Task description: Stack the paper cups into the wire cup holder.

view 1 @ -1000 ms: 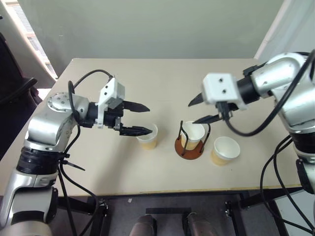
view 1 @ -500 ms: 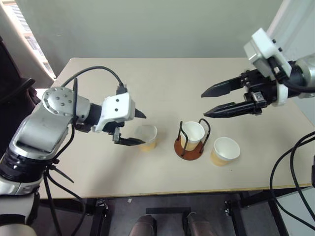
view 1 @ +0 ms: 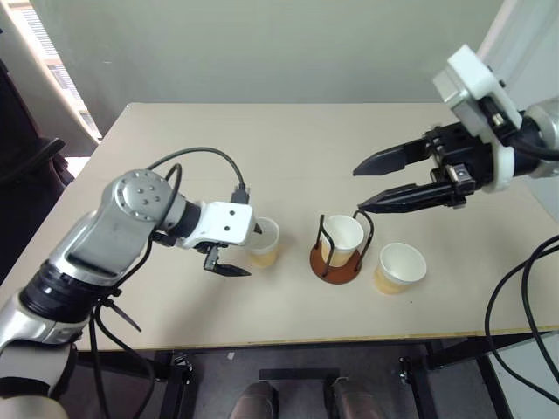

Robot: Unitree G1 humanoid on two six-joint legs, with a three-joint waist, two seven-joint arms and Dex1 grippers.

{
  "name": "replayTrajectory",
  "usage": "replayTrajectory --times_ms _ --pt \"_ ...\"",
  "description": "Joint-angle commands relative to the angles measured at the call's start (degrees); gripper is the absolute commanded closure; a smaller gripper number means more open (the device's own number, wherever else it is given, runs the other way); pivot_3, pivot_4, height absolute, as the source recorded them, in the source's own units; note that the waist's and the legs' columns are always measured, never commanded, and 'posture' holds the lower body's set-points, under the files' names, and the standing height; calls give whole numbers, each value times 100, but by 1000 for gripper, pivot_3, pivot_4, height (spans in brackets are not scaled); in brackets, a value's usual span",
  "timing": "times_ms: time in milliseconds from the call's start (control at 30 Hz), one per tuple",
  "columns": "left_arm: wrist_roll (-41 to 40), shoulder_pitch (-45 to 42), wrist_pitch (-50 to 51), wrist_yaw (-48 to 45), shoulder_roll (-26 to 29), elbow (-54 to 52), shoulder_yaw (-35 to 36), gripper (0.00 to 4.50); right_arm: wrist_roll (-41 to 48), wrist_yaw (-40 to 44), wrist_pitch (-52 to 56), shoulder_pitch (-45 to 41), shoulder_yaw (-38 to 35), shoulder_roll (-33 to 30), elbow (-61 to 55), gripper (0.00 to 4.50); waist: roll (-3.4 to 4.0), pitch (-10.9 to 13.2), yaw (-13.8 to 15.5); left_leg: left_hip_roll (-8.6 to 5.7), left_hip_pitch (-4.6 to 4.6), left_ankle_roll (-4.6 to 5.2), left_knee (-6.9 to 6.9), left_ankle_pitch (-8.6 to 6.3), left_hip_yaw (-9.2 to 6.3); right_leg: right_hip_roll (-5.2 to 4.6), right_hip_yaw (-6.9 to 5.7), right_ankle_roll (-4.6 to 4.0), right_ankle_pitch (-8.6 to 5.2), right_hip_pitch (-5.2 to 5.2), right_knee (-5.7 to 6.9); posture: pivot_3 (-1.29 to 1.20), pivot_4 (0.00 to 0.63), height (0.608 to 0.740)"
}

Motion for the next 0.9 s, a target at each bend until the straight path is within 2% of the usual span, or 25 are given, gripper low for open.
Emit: replayTrajectory --times_ms 33,333,433,600,767,900 --pt "304 -98 -261 54 -81 159 -33 215 159 -85 -5 -134 -153 -128 -110 1859 0 0 1 0 0 0 0 0 0 0 0 0 0 0 1 0 150 740" --pt "714 -141 -619 41 -490 667 -204 215 191 -172 -104 -72 -75 -176 -95 1859 0 0 5 0 -1 2 3 -1 0 -1 0 2 1 0 2 0 150 740" --pt "774 -158 -822 63 -653 859 -243 795 189 -160 -143 -52 -54 -199 -87 1816 0 0 5 0 -1 3 5 -2 0 -1 0 3 2 0 2 0 150 740" --pt "754 -230 -1481 83 -934 1275 -201 2477 179 -140 -235 17 -33 -241 -70 1816 0 0 7 0 -2 4 7 -2 0 0 0 33 19 0 4 0 150 740" --pt "600 -416 -1732 -80 -1068 1568 -86 4354 46 -99 -490 127 -2 -306 36 1816 0 0 7 -1 -3 9 16 -5 1 -1 0 44 26 2 5 0 150 740" --pt "456 -473 -1785 -322 -984 1617 -29 4459 -78 -83 -671 162 25 -349 207 1816 0 0 6 -1 -4 13 19 -8 0 -1 0 46 27 3 5 0 150 740"
